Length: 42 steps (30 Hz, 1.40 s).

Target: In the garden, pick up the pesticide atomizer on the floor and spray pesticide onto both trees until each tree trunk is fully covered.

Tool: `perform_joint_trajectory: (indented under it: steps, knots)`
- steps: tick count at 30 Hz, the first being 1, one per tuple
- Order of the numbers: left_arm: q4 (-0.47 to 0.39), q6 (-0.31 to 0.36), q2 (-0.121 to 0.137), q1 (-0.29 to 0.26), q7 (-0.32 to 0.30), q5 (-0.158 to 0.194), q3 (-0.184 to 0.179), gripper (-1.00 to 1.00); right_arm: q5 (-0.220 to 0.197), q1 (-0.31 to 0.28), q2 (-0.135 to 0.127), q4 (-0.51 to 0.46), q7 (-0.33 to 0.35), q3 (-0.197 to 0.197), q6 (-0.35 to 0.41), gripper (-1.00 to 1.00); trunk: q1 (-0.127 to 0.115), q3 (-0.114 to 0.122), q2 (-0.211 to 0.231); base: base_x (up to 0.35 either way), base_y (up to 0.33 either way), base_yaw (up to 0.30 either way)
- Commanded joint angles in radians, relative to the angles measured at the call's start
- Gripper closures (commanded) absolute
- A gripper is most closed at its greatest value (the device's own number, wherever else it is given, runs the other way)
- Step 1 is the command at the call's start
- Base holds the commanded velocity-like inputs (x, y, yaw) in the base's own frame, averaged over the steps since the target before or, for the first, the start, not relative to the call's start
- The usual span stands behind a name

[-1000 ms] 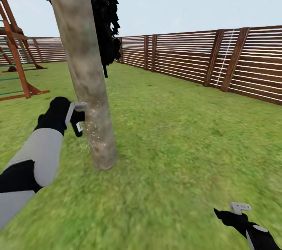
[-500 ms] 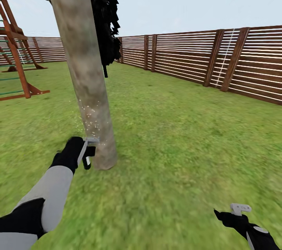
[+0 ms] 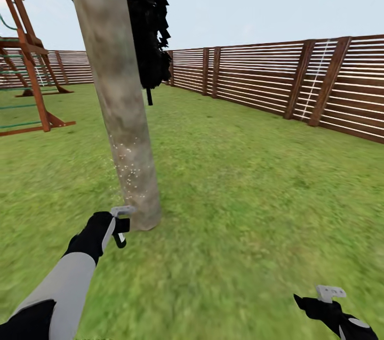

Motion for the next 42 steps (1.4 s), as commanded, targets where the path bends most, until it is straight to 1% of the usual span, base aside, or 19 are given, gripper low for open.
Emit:
perform_joint_trajectory:
  steps: [1, 5, 15, 25, 35, 39, 42]
  knots:
    - [-0.002, 0.002, -0.001, 0.0, -0.003, -0.006, 0.002, 1.0, 0.007, -0.001, 0.001, -0.001, 0.008, -0.008, 0.001, -1.0, 0.0, -0.001, 0.0, 0.121, -0.266, 0.273]
    - [0.005, 0.001, -0.008, 0.001, -0.003, -0.003, -0.002, 1.0, 0.007, -0.001, 0.002, -0.001, 0.008, -0.008, 0.001, -1.0, 0.0, -0.001, 0.0, 0.108, -0.269, 0.202]
    - [0.008, 0.001, -0.011, 0.006, -0.005, -0.002, -0.003, 1.0, 0.006, -0.001, 0.005, -0.001, 0.007, -0.008, -0.001, -1.0, 0.0, -0.001, 0.0, 0.012, -0.275, 0.013]
    - [0.008, 0.001, -0.01, 0.006, -0.003, -0.006, -0.003, 1.0, 0.006, -0.001, 0.005, -0.001, 0.007, -0.008, -0.001, -1.0, 0.0, -0.001, 0.0, 0.029, -0.275, 0.192]
    - [0.008, 0.001, -0.007, 0.006, -0.003, -0.006, 0.0, 1.0, 0.006, -0.001, 0.005, -0.001, 0.007, -0.008, -0.001, -1.0, 0.0, -0.001, 0.0, 0.104, -0.274, 0.04]
    - [0.008, 0.001, -0.007, 0.006, -0.003, -0.006, -0.001, 1.0, 0.006, -0.001, 0.005, -0.001, 0.007, -0.008, 0.0, -1.0, 0.0, -0.001, 0.0, 0.21, -0.217, 0.018]
    - [0.008, 0.001, -0.007, 0.006, -0.003, -0.006, -0.001, 1.0, 0.006, -0.001, 0.005, -0.001, 0.007, -0.008, -0.001, -1.0, 0.0, -0.001, 0.0, 0.239, -0.194, 0.189]
